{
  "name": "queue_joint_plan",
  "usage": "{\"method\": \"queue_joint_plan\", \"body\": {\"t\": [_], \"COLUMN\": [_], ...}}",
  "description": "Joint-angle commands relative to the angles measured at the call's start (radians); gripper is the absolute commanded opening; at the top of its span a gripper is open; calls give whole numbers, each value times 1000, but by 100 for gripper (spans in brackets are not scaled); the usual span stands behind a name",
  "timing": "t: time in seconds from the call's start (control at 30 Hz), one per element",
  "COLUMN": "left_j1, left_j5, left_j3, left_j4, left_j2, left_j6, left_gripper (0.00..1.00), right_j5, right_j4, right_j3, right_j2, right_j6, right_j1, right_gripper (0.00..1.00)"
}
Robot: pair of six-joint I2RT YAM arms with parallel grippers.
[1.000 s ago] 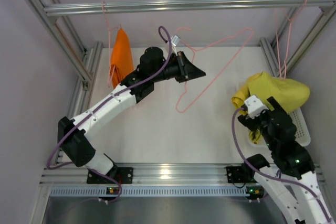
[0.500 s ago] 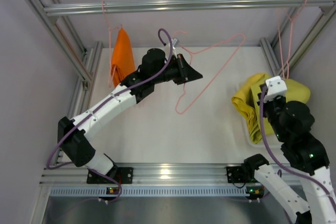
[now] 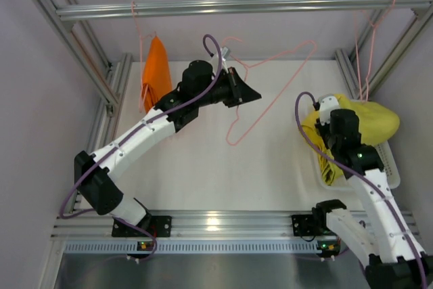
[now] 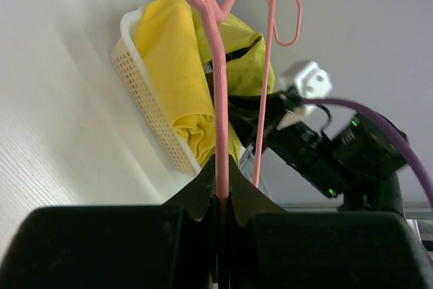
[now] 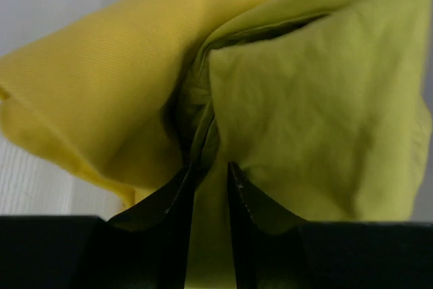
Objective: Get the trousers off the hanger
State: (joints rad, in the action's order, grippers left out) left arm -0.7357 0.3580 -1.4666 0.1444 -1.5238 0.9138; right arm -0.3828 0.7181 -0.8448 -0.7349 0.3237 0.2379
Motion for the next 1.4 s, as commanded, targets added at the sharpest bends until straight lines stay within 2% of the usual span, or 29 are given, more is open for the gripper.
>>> {"method": "queue_joint_plan", "body": {"t": [0.0,0.07,0.1,0.2,0.37,0.53,0.63,0.67,0.8,0.93,1.03,1.13,1.27,1.3,1.33,1.37], "left_j1": [4,10,13,16,16,16,15,15,15,13,-19,-59,-126,-136,-145,-158], "left_j5": [1,1,2,1,4,4,1,-5,-25,-89,-221,-396,-525,-550,-604,-628], "left_j3": [-63,-61,-63,-55,-47,-43,-44,-43,-40,-75,-144,-190,-190,-187,-184,-181], "left_j4": [-22,-16,-12,-11,-19,-37,-35,-32,-25,49,180,296,359,371,391,400], "left_j2": [4,1,-1,-9,-22,-21,-16,-10,-1,-1,-24,-36,-45,-50,-53,-59], "left_j6": [-9,-9,-6,8,34,42,34,33,33,34,28,43,48,42,42,42], "left_gripper": [0,0,0,0,0,0,0,0,0,0,0,0,0,0,0,0], "right_j5": [218,350,472,637,789,953,1058,1076,1063,1039,1145,1190,1112,1022,975,882], "right_j4": [-77,-109,-109,-120,-163,-151,-137,-146,-235,-244,-181,-177,-108,-79,-63,-46], "right_j3": [-17,-46,-63,-109,-114,-187,-255,-272,-321,-370,-446,-479,-481,-476,-470,-470], "right_j2": [-171,-249,-333,-460,-472,-402,-318,-296,-141,-54,-41,-40,-52,-58,-64,-84], "right_j6": [73,157,184,280,328,314,264,200,-1,-136,-219,-297,-286,-273,-262,-240], "right_j1": [-183,-317,-410,-492,-483,-471,-473,-473,-474,-474,-471,-440,-295,-162,-90,54], "right_gripper": [27,33,36,44,49,55,61,63,82,84,80,76,73,73,72,72]}}
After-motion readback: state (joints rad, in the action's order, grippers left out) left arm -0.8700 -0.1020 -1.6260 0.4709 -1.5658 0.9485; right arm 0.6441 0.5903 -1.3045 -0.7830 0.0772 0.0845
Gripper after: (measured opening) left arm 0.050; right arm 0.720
